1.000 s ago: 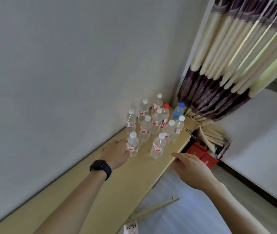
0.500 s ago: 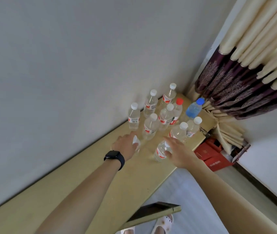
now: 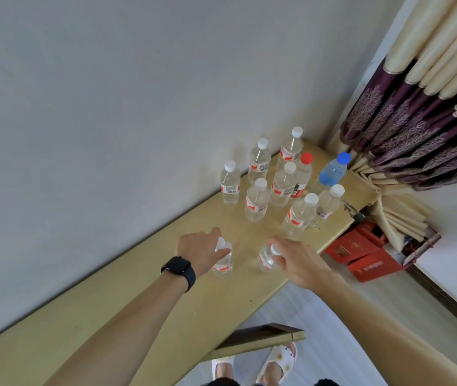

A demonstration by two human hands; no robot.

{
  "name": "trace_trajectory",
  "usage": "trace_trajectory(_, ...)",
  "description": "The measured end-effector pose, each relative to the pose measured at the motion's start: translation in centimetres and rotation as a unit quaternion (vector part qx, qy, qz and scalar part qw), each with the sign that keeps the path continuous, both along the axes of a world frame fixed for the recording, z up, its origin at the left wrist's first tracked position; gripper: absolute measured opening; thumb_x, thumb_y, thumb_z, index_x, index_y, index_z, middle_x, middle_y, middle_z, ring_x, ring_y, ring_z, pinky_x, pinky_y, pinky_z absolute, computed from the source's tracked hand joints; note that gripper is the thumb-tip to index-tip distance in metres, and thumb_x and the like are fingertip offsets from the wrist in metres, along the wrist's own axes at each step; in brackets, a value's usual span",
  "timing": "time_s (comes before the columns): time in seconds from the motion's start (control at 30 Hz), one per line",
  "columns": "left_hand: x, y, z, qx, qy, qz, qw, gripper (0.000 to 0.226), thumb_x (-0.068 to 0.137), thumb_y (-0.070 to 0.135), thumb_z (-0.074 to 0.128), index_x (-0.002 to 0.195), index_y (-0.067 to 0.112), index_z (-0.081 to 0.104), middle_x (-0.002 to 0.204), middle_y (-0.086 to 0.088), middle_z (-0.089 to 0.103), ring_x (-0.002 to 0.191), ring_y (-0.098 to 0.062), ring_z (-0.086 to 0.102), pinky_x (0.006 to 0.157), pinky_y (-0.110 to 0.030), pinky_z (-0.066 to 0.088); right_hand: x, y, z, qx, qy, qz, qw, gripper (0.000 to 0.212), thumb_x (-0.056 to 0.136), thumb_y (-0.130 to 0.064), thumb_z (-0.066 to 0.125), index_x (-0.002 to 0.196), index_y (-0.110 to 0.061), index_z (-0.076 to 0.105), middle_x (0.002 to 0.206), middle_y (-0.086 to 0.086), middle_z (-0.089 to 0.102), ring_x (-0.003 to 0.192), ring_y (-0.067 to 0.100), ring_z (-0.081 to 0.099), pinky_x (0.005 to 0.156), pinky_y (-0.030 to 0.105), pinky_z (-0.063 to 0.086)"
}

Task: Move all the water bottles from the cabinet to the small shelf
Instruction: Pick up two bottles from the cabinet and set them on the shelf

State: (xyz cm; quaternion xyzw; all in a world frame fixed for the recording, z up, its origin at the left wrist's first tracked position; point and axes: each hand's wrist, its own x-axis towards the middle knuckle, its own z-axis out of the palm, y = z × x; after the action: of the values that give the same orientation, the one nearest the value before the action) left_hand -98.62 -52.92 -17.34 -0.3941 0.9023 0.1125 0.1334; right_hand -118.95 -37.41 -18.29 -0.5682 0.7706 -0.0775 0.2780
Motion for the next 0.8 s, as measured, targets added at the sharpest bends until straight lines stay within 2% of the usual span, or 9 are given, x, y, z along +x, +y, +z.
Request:
trace_trajectory(0.13,0.8,1.7,-0.3,0.017,0.013,-0.018,1.0,0.04,0.094,0.059,0.042,0.117,0.028,0.045,0.094,0.003,0.068,0.085,-0.02,0.063,0.065,-0.031,0.046,2.1,0.9,-0.2,0.001,-0.004,0.025,1.0,0.025,0.095,-0.021,0.051,0.119,-0.026,0.049,0.114,-0.006,0.063,0.097,0.021,0.062,0.079,0.038,0.051)
trace_trajectory(0.23,1.3,2.4,-0.7,0.071,0.08,0.043,0.993,0.03,0.092,0.047,0.048,0.117,0.032,0.046,0.104,0.008,0.065,0.095,-0.019,0.06,0.075,-0.033,0.049,3.2,1.1,-0.7,0.0,0.003,0.005,1.0,0.039,0.096,-0.034,0.052,0.133,-0.034,0.04,0.126,-0.005,0.059,0.105,0.021,0.061,0.082,0.038,0.053)
trace_trajectory(0.37,1.7,2.3,-2.2,0.172,0.162,0.163,0.958,0.056,0.083,0.046,0.06,0.133,0.032,0.042,0.128,0.008,0.055,0.11,-0.022,0.057,0.085,-0.033,0.047,3.6,1.0,-1.3,0.023,0.003,-0.05,0.999,0.071,0.083,-0.057,0.061,0.143,-0.043,0.028,0.136,-0.007,0.046,0.114,0.023,0.054,0.095,0.039,0.049)
trace_trajectory(0.47,1.4,2.8,-3.2,0.238,0.196,0.193,0.931,0.061,0.077,0.051,0.068,0.131,0.035,0.045,0.129,0.007,0.052,0.106,-0.019,0.056,0.085,-0.031,0.046,3.4,0.8,-1.8,0.018,-0.031,-0.077,0.996,0.083,0.071,-0.06,0.07,0.142,-0.043,0.031,0.145,-0.014,0.038,0.124,0.019,0.049,0.105,0.035,0.038)
trace_trajectory(0.53,1.1,3.2,-3.9,0.258,0.234,0.228,0.909,0.055,0.076,0.051,0.072,0.124,0.037,0.048,0.118,0.006,0.059,0.099,-0.016,0.057,0.085,-0.033,0.05,3.4,0.6,-1.8,0.024,-0.068,-0.119,0.99,0.079,0.071,-0.053,0.076,0.14,-0.038,0.04,0.141,-0.015,0.045,0.124,0.014,0.05,0.104,0.031,0.037)
trace_trajectory(0.63,0.7,2.8,-4.1,0.244,0.221,0.206,0.922,0.051,0.074,0.051,0.075,0.118,0.039,0.051,0.108,0.009,0.062,0.092,-0.015,0.058,0.083,-0.03,0.051,4.2,1.1,-1.7,0.032,-0.085,-0.187,0.978,0.061,0.077,-0.057,0.07,0.132,-0.041,0.049,0.122,-0.013,0.061,0.112,0.017,0.059,0.095,0.034,0.048)
trace_trajectory(0.8,-0.5,2.8,-2.1,0.272,0.222,0.133,0.927,0.051,0.069,0.05,0.081,0.111,0.038,0.055,0.108,0.012,0.064,0.092,-0.01,0.059,0.069,-0.018,0.042,5.6,4.8,-1.5,0.002,-0.087,-0.295,0.952,0.055,0.088,-0.062,0.056,0.137,-0.039,0.048,0.13,-0.007,0.062,0.114,0.019,0.059,0.091,0.031,0.048)
